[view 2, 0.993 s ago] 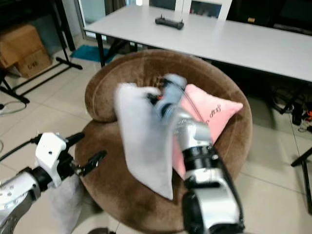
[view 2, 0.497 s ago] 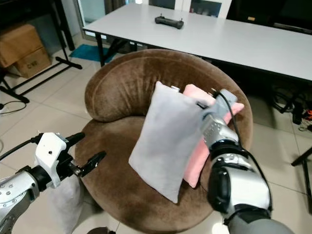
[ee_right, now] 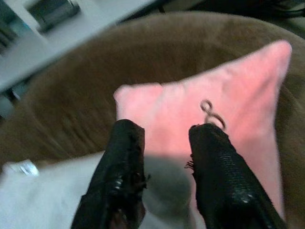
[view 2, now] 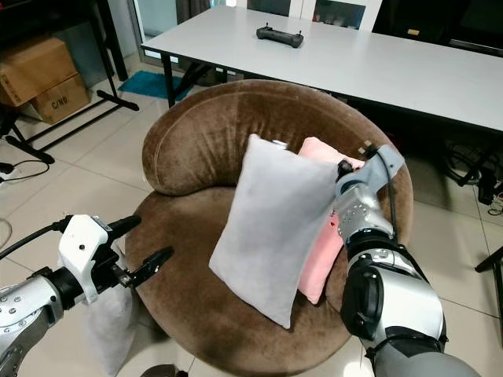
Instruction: Move the pillow to the sofa from floor
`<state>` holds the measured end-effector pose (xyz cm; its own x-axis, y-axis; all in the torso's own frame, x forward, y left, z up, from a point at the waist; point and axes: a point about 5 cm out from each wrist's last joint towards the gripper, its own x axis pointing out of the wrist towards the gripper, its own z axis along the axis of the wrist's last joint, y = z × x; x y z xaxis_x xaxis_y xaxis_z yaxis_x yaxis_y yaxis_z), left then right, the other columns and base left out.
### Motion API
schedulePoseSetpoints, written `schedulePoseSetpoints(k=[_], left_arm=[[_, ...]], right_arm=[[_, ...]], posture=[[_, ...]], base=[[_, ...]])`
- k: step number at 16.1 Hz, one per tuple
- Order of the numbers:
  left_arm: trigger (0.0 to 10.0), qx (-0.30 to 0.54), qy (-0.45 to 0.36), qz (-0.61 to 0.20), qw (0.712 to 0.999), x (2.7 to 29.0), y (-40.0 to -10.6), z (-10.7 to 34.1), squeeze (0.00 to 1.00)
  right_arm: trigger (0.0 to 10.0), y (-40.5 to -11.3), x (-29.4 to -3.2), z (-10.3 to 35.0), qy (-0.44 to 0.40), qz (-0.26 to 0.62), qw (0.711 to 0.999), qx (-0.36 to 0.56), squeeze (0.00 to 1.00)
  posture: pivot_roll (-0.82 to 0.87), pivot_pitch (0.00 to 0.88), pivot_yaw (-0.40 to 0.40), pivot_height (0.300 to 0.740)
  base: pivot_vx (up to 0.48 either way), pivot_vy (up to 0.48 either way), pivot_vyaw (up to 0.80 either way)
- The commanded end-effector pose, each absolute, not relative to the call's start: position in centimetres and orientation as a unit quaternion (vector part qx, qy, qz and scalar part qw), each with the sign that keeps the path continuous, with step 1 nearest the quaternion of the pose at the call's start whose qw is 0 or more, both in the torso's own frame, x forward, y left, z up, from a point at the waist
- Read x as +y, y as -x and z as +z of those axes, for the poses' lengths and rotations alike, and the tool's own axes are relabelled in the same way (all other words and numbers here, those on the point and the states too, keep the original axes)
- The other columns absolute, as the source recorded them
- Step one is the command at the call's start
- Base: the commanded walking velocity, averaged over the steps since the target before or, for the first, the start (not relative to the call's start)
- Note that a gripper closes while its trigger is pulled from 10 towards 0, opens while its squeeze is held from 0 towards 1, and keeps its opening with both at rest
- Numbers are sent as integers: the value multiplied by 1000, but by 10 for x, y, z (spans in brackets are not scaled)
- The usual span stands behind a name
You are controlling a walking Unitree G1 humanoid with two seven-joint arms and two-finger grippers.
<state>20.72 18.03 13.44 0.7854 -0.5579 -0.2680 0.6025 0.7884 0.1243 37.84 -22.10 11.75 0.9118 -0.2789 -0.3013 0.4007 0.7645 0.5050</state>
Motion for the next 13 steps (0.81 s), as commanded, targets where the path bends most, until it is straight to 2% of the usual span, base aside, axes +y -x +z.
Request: schedulePoseSetpoints(k=[1, 3, 4, 6, 7, 9, 10, 13], left_arm=[[10000, 99, -106, -308, 940, 180, -210, 138, 0], [10000, 90, -106, -300, 944, 179, -211, 140, 0], [10000, 86, -108, -293, 946, 179, -211, 141, 0], [10000, 53, -100, -248, 962, 175, -217, 146, 0], [10000, 31, -100, -209, 972, 174, -221, 149, 0], [10000, 14, -99, -159, 982, 168, -224, 150, 0], [10000, 11, -97, -145, 985, 162, -222, 149, 0], [10000, 10, -108, -120, 987, 165, -218, 149, 0]], right_arm=[[10000, -383, -225, 134, -313, -173, 932, 59, 1000], [10000, -385, -225, 149, -330, -144, 933, 11, 1000], [10000, -383, -224, 163, -320, -116, 940, -20, 0], [10000, -368, -209, 187, -224, -40, 969, -100, 0], [10000, -357, -200, 189, -181, -18, 977, -108, 0], [10000, -335, -179, 176, -104, 26, 993, -56, 0], [10000, -315, -164, 167, -98, 66, 992, -32, 0], [10000, -281, -148, 146, -89, 94, 991, 13, 0]], posture=[[116, 0, -17, 740], [113, 0, -16, 740], [108, 0, -16, 740], [99, 0, -17, 740], [93, 0, -21, 740], [81, 0, -24, 740], [78, 0, -27, 740], [74, 0, -32, 740]], base=[[0, 0, 0], [0, 0, 0], [0, 0, 0], [0, 0, 0], [0, 0, 0], [0, 0, 0], [0, 0, 0], [0, 0, 0]])
